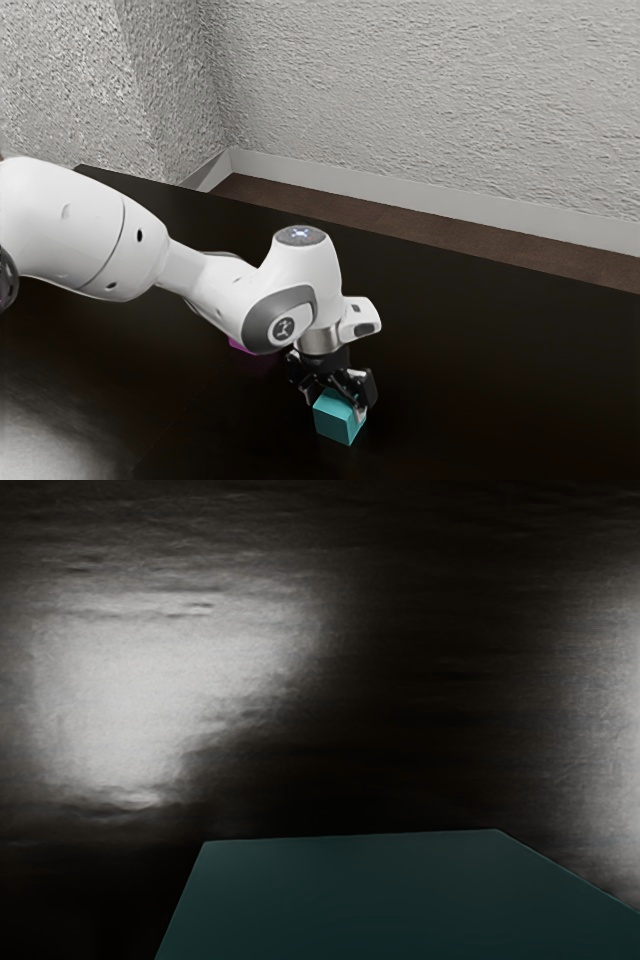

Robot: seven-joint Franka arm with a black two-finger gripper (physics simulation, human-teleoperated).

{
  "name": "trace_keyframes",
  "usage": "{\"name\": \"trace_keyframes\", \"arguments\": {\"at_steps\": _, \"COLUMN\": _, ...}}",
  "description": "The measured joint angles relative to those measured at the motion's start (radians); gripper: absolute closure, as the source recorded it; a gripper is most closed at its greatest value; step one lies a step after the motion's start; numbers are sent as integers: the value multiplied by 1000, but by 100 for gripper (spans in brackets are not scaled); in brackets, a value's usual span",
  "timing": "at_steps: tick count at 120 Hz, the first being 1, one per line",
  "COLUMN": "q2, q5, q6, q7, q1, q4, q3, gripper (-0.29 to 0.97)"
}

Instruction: Pick up the blue block with one arm, and put the blue block on the pink block with one arm

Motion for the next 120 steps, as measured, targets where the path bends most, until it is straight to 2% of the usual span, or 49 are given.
{"name": "trace_keyframes", "arguments": {"at_steps": 17, "q2": 10, "q5": 0, "q6": 10, "q7": 9, "q1": -2, "q4": 1, "q3": 0, "gripper": 1}}
{"name": "trace_keyframes", "arguments": {"at_steps": 39, "q2": 6, "q5": -2, "q6": 16, "q7": 16, "q1": -2, "q4": 1, "q3": 0, "gripper": 27}}
{"name": "trace_keyframes", "arguments": {"at_steps": 66, "q2": -67, "q5": 14, "q6": 11, "q7": 10, "q1": 15, "q4": 0, "q3": 1, "gripper": 33}}
{"name": "trace_keyframes", "arguments": {"at_steps": 75, "q2": -118, "q5": 62, "q6": -1, "q7": 7, "q1": 69, "q4": 1, "q3": 6, "gripper": 33}}
{"name": "trace_keyframes", "arguments": {"at_steps": 88, "q2": -165, "q5": 130, "q6": -27, "q7": 9, "q1": 204, "q4": 22, "q3": 8, "gripper": 34}}
{"name": "trace_keyframes", "arguments": {"at_steps": 102, "q2": -93, "q5": 156, "q6": -60, "q7": 28, "q1": 312, "q4": 119, "q3": 9, "gripper": 34}}
{"name": "trace_keyframes", "arguments": {"at_steps": 120, "q2": 6, "q5": 164, "q6": -87, "q7": 63, "q1": 371, "q4": 233, "q3": 9, "gripper": 33}}
